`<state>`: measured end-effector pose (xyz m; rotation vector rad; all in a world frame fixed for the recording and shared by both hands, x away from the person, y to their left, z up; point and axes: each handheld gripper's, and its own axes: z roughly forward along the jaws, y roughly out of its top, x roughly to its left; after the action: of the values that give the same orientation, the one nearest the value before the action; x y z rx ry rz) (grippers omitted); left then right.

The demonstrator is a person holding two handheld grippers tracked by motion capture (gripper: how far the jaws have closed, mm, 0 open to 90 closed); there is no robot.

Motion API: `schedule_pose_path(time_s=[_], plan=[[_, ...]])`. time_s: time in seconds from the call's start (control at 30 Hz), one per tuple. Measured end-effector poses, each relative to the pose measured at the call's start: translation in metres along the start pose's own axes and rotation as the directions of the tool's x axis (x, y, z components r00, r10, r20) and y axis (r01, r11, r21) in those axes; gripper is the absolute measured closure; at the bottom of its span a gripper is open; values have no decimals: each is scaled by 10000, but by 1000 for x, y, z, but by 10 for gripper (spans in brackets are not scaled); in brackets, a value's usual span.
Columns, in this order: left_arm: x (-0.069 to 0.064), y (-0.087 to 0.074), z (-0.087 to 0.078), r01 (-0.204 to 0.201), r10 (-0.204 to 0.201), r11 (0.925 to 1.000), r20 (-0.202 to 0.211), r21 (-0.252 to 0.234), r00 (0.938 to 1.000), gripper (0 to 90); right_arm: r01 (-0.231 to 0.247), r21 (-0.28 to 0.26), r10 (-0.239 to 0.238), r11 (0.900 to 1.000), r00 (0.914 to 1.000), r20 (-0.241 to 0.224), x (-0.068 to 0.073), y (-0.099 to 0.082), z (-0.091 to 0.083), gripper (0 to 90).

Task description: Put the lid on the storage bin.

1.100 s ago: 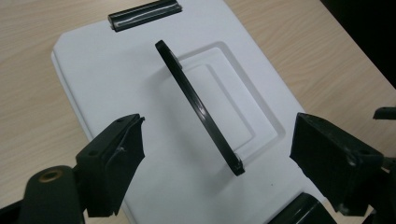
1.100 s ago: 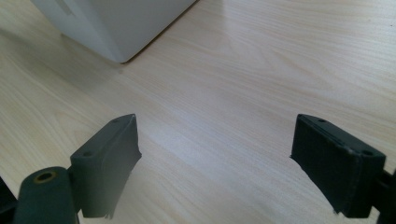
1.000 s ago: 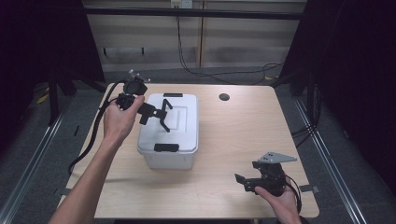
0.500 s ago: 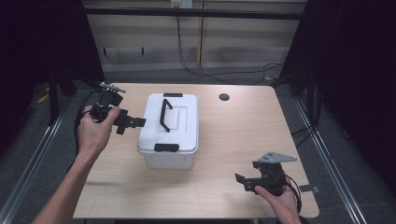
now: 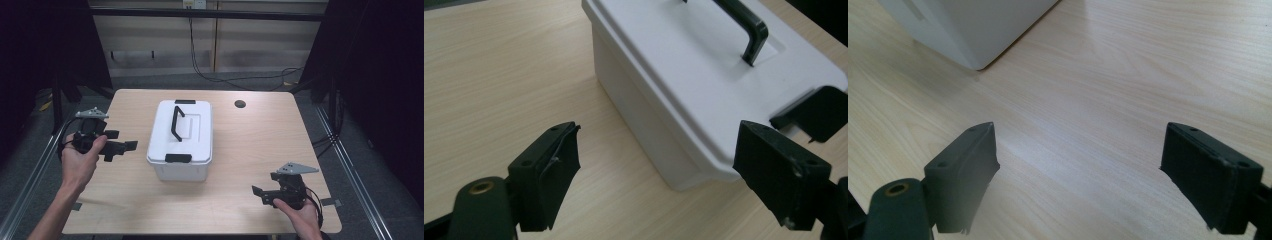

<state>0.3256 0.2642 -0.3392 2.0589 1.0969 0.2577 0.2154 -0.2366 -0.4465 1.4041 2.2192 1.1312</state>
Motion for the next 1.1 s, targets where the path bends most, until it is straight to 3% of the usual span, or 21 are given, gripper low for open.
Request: schedule_pose_path(time_s=[0.03, 0.1, 0.2, 0.37, 0.5, 0.57, 0.63, 0.73, 0.83, 0.9, 1.07, 1.1], plan=[[2, -4, 0, 51, -51, 10000, -239, -38, 9997, 179, 9, 0, -9, 10000, 10000, 3, 0, 0, 0, 140], [6, -12, 0, 129, -132, 9997, -127, -209, 9998, 179, -2, -10, 2, 10000, 10000, 11, 0, 0, 0, 141], [7, -25, -1, 86, -97, 9994, -346, -339, 9994, 179, -43, -45, 43, 10000, 10000, 22, 0, 0, 0, 141], [9, -47, -5, 311, -312, 9975, -3, -628, 9995, 169, -78, -71, 79, 9999, 10000, 42, 0, 0, 0, 140], [8, -61, -7, 224, -220, 9976, 76, -649, 9997, 167, -48, -40, 48, 10000, 10000, 44, 0, 0, 0, 141], [8, -68, -8, 187, -193, 9981, -83, -582, 9998, 167, -26, -54, 26, 10000, 10000, 43, 0, 0, 0, 141], [9, -75, -8, 292, -290, 9972, 42, -681, 9996, 166, -56, -51, 56, 10000, 10000, 59, 0, 0, 0, 141], [11, -87, -6, 498, -486, 9977, 255, -455, 9985, 164, -47, -47, 47, 10000, 10000, 76, 0, 0, 0, 141], [13, -96, -3, 635, -632, 9973, 97, -360, 9980, 164, -112, -153, 114, 9998, 9999, 111, 0, 0, 0, 141], [15, -106, 1, 870, -860, 9955, 261, -383, 9960, 164, -187, -289, 190, 9994, 9997, 132, 0, 0, 0, 141], [14, -123, 7, 530, -538, 9976, -158, -455, 9984, 164, -236, -386, 244, 9990, 9995, 200, -1, -1, 1, 149], [14, -124, 8, 571, -571, 9975, -8, -408, 9984, 164, -248, -398, 256, 9989, 9995, 185, -2, -1, 3, 150]])
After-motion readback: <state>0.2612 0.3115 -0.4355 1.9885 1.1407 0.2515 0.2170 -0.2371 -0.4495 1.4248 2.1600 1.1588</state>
